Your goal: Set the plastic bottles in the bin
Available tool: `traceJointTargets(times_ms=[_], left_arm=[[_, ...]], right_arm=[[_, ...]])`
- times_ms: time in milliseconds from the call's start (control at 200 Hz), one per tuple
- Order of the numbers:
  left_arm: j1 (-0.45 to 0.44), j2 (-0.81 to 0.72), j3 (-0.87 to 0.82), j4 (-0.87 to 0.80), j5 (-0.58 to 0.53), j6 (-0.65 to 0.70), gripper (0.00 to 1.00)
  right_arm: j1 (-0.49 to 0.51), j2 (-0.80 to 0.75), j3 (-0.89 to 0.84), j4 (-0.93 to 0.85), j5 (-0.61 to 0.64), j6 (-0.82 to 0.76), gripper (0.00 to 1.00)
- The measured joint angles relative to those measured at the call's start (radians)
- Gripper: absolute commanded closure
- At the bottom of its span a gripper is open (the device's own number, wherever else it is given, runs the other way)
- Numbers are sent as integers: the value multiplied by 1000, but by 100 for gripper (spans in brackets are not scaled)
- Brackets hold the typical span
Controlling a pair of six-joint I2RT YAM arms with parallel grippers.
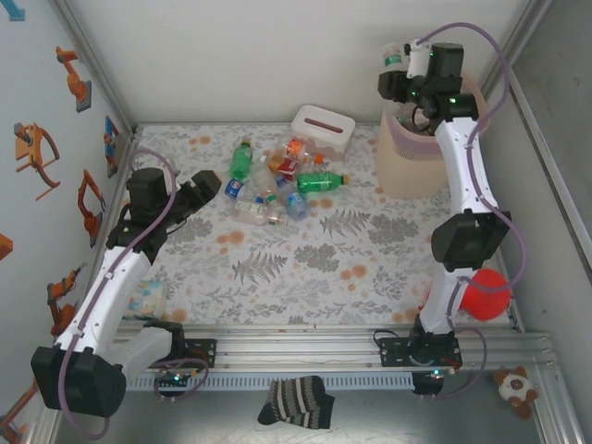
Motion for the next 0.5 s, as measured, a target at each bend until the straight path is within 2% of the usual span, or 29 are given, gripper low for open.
traceJointTargets(times_ms=[240, 501], left_arm=[[0, 18, 0, 9, 2, -3, 23], [0, 18, -8, 22, 7, -18, 23]], right_arm=[[-126, 34, 6, -42, -36, 40, 56], [-150, 119, 10, -102, -115, 38, 55]])
